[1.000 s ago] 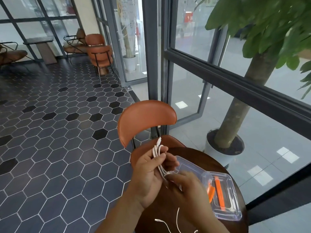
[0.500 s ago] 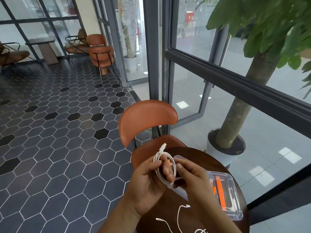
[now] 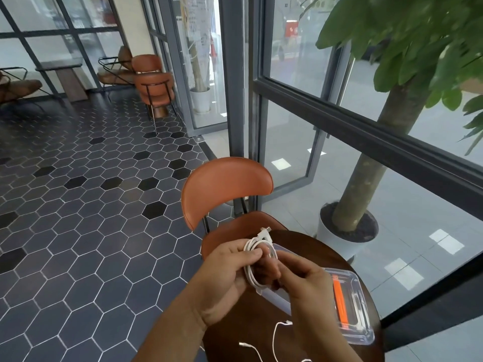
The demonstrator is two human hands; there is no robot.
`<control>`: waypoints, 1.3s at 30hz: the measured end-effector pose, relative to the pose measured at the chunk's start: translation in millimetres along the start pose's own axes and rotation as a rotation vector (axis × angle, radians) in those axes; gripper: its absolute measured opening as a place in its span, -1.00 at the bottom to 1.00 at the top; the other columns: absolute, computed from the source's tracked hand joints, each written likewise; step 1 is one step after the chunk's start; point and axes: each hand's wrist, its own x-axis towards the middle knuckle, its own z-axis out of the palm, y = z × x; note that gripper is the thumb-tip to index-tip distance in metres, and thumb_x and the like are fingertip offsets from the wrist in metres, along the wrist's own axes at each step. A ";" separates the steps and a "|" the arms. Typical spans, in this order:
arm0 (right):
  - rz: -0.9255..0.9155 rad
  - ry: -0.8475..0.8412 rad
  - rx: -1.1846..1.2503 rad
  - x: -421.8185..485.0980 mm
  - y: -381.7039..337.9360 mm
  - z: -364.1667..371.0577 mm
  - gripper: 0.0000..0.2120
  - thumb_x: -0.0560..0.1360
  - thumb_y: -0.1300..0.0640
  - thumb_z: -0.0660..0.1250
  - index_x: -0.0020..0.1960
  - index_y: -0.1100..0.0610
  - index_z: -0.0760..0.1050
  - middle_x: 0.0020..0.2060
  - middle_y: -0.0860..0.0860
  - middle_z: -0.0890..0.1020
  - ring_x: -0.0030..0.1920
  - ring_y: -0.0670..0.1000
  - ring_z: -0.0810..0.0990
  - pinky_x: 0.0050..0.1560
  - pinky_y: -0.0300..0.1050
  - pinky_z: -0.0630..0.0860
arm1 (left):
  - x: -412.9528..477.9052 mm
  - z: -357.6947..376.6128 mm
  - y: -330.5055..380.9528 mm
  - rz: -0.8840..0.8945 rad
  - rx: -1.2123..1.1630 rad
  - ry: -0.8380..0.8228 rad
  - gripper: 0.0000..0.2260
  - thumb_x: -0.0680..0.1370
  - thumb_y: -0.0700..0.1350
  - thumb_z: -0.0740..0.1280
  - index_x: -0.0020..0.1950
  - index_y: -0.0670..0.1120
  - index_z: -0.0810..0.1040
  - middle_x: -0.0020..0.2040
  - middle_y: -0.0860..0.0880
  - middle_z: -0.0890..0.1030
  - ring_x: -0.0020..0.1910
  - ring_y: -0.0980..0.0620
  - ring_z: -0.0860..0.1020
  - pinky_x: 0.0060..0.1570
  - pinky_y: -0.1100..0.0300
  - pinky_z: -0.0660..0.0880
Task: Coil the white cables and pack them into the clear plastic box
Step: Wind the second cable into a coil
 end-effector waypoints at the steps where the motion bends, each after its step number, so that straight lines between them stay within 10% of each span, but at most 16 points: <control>1: -0.007 0.011 -0.002 1.4 -0.9 -1.7 -0.86 0.49 0.27 0.44 -0.05 0.08 0.72 -0.23 0.00 0.76 -0.21 -0.02 0.73 -0.31 -0.28 0.62 | -0.4 0.3 1.2 0.015 0.133 0.061 -0.70 0.66 -0.26 0.21 -0.09 -0.12 0.71 -0.16 -0.16 0.69 -0.08 -0.08 0.64 0.01 0.05 0.56; 5: -0.062 -0.002 -0.050 6.4 -5.8 -8.3 -0.89 0.46 0.28 0.47 -0.09 0.11 0.72 -0.26 0.03 0.75 -0.29 -0.01 0.70 -0.33 -0.26 0.60 | -2.9 3.4 2.2 0.043 0.512 0.240 -0.85 0.61 -0.18 0.35 -0.08 -0.02 0.70 -0.23 -0.01 0.72 -0.15 -0.03 0.71 -0.08 0.07 0.67; 13: 0.199 -0.153 0.214 12.7 -5.2 -25.2 -0.84 0.59 0.23 0.29 -0.05 0.31 0.59 -0.19 0.26 0.71 -0.27 0.13 0.68 -0.26 -0.05 0.61 | -7.1 6.0 0.8 0.064 0.521 0.284 -0.87 0.60 -0.23 0.35 -0.04 -0.07 0.68 -0.24 -0.10 0.74 -0.22 -0.08 0.74 -0.24 0.08 0.69; 21: -0.050 -0.191 -0.427 14.3 0.8 -39.1 -0.81 0.51 0.26 0.42 -0.13 0.01 0.74 -0.36 0.02 0.71 -0.43 -0.06 0.60 -0.40 -0.14 0.53 | -6.6 9.5 -0.2 0.022 0.498 0.250 -0.85 0.60 -0.24 0.36 -0.05 -0.07 0.71 -0.25 -0.13 0.73 -0.22 -0.12 0.74 -0.26 0.05 0.68; 34: -0.067 -0.288 -0.105 22.0 -14.0 -41.9 -0.70 0.61 0.23 0.24 0.27 -0.02 0.53 -0.14 0.12 0.73 -0.13 0.19 0.73 -0.18 0.03 0.71 | 5.7 9.9 0.7 -0.027 0.641 0.314 -0.89 0.58 -0.23 0.40 -0.07 -0.14 0.73 -0.28 -0.14 0.72 -0.25 -0.12 0.73 -0.24 -0.05 0.70; 39: -0.393 -0.178 -0.510 21.9 -0.2 -35.5 -0.56 0.43 0.19 0.52 0.16 -0.22 0.49 -0.26 -0.06 0.67 -0.22 -0.01 0.69 -0.21 0.01 0.66 | 12.6 15.9 -1.8 -0.013 0.676 0.284 -0.89 0.57 -0.20 0.42 -0.09 -0.14 0.74 -0.23 -0.15 0.72 -0.26 -0.12 0.73 -0.29 0.01 0.69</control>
